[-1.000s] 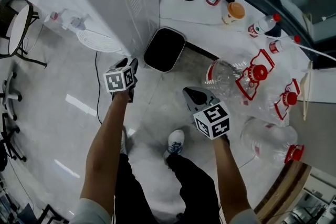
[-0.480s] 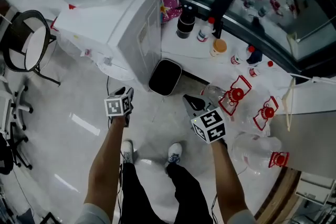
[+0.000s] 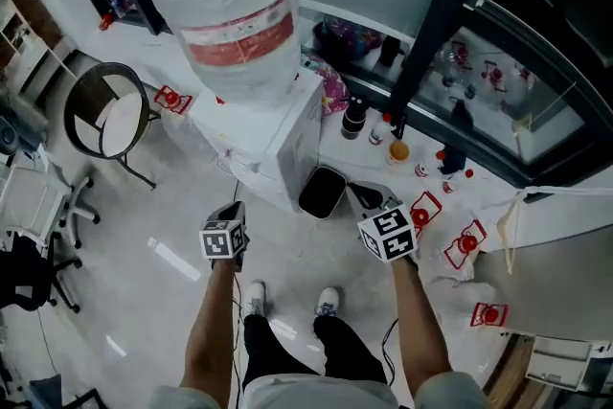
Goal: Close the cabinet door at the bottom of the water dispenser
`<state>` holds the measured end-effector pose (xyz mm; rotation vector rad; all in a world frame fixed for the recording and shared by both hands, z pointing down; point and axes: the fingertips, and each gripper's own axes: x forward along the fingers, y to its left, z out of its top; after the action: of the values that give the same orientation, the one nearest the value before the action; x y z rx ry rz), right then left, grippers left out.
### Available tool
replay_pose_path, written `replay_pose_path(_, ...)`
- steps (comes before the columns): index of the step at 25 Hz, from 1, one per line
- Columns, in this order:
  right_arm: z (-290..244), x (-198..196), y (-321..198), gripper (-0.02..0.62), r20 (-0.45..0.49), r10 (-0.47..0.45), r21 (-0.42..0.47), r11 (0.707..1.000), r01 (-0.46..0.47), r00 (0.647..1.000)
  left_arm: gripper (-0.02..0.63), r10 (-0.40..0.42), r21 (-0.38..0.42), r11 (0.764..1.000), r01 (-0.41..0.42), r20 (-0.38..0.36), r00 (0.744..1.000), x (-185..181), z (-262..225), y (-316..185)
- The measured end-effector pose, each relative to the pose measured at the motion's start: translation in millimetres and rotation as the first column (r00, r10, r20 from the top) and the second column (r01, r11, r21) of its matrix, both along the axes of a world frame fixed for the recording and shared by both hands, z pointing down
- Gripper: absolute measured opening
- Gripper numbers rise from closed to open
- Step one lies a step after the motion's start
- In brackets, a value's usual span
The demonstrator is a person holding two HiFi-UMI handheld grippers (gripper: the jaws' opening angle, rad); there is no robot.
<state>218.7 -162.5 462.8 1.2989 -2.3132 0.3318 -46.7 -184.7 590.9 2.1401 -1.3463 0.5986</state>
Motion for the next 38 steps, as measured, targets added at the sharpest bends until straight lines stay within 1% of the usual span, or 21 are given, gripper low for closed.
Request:
replay_pose_path(3,-49.7,-12.7,-5.4,0.023,-0.006,-0.035,0.057,0.998,0.035,0.999,0.021,0.004,0.099,0.995,0.005,-0.082,0.997,-5.7,-83.7,-3.2)
replay_pose_path(5,-81.3,-18.3,-11.1,0.023,-0.022,-0.053,0.096,0.994,0.055,0.998,0.021,0.02,0.171,0.985,-0.005,-0.088,0.996,-11.3,-134.4,-6.3)
replay_pose_path(7,-115.6,-27.2,-18.3,0.023,-0.023,-0.062,0.141,0.988,0.065,0.998,0.021,0.053,0.246,0.969,-0.039,-0.052,0.997,-19.3,-180.4,-6.9)
replay_pose_path(10,-168.7,-46.7,-28.0,0.023,-0.045,-0.072,0.226,0.971,0.08,0.996,0.021,0.104,0.344,0.932,-0.112,0.041,0.994,-33.3,-239.2,-5.7)
replay_pose_path(12,-203.3,-60.8,-34.2,0.023,-0.058,-0.087,0.279,0.955,0.1,0.995,0.021,0.107,0.393,0.91,-0.13,0.081,0.991,-44.5,-272.0,-5.2)
replay_pose_path(15,-247.7,-86.1,-37.9,0.023,-0.067,-0.11,0.348,0.929,0.126,0.992,0.021,0.103,0.446,0.883,-0.146,0.119,0.987,-61.6,-318.1,-1.4)
replay_pose_path(18,-278.0,-114.9,-36.5,0.023,-0.085,-0.138,0.402,0.901,0.161,0.987,0.021,0.106,0.509,0.843,-0.175,0.163,0.981,-71.5,-362.1,3.8)
replay_pose_path(22,-309.4,-152.4,-36.0,0.023,-0.104,-0.189,0.461,0.861,0.216,0.976,0.021,0.068,0.599,0.787,-0.15,0.158,0.985,-92.1,-411.1,13.0)
replay_pose_path(27,-346.5,-175.1,-29.7,0.023,-0.105,-0.213,0.522,0.82,0.236,0.972,0.021,0.026,0.689,0.709,-0.15,0.187,0.982,-111.4,-463.3,25.8)
replay_pose_path(29,-358.4,-182.8,-23.8,0.023,-0.089,-0.22,0.541,0.808,0.233,0.971,0.021,0.025,0.713,0.682,-0.162,0.199,0.98,-113.8,-479.2,30.6)
replay_pose_path(31,-369.7,-188.4,-18.2,0.023,-0.079,-0.224,0.559,0.797,0.229,0.971,0.021,0.029,0.724,0.664,-0.184,0.221,0.975,-112.3,-490.6,35.0)
replay_pose_path(34,-379.8,-196.9,-14.3,0.023,-0.105,-0.222,0.578,0.779,0.241,0.969,0.021,0.029,0.74,0.639,-0.21,0.249,0.968,-110.5,-503.5,39.7)
replay_pose_path(36,-381.3,-201.2,-13.2,0.023,-0.12,-0.22,0.58,0.775,0.249,0.968,0.021,0.031,0.751,0.622,-0.221,0.259,0.965,-109.5,-509.8,40.8)
replay_pose_path(38,-381.2,-204.0,-13.3,0.023,-0.125,-0.222,0.577,0.776,0.253,0.967,0.021,0.032,0.758,0.612,-0.225,0.26,0.965,-109.7,-513.1,39.4)
